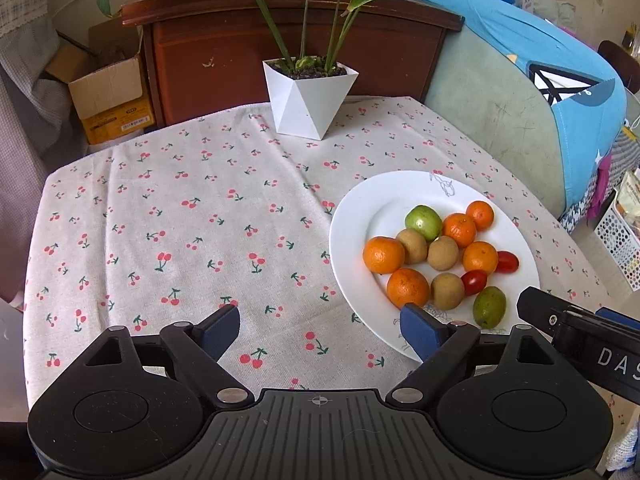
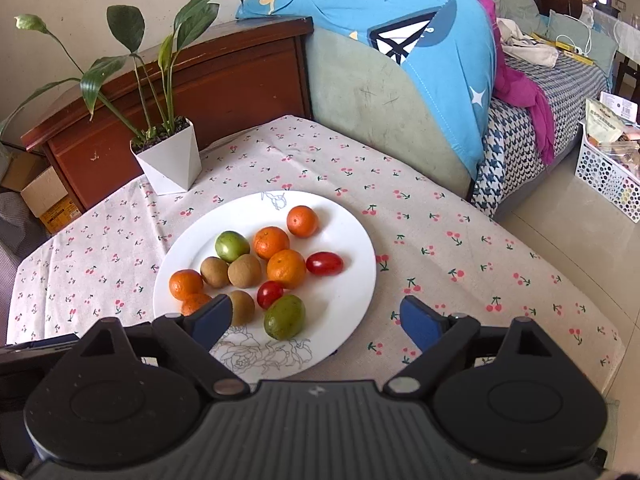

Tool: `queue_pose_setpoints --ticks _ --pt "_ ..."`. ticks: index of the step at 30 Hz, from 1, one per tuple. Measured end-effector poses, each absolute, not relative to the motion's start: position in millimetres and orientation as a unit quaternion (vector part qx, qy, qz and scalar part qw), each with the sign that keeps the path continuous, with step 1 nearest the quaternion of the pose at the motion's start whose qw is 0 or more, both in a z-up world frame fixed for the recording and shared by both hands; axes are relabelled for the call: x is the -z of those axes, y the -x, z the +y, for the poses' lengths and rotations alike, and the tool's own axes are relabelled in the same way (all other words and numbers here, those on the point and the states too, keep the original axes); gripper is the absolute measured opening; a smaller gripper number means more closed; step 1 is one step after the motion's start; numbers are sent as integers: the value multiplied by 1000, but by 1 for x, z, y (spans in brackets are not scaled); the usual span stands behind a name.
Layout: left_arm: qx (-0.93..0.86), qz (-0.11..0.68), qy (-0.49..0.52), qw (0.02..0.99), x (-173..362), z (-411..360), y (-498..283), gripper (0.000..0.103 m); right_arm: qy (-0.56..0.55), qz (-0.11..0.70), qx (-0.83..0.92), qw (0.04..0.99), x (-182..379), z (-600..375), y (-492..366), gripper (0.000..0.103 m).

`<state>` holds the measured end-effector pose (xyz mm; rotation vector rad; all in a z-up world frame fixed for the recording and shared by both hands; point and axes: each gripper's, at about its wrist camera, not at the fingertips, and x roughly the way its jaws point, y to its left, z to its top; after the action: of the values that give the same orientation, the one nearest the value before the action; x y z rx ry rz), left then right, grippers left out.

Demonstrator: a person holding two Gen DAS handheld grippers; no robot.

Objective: Organize fruits

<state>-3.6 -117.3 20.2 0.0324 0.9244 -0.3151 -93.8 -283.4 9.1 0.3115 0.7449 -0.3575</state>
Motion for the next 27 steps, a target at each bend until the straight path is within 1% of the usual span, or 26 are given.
queue_pose_setpoints --ticks 6,14,27 --pt "146 447 -38 882 -21 -120 7 91 -165 373 192 892 -2 -283 100 94" --pt "137 453 -39 880 -20 -119 5 94 -136 391 216 884 4 -279 97 95" --pt "125 455 -66 879 -16 -124 1 95 -123 405 217 880 10 -277 91 96"
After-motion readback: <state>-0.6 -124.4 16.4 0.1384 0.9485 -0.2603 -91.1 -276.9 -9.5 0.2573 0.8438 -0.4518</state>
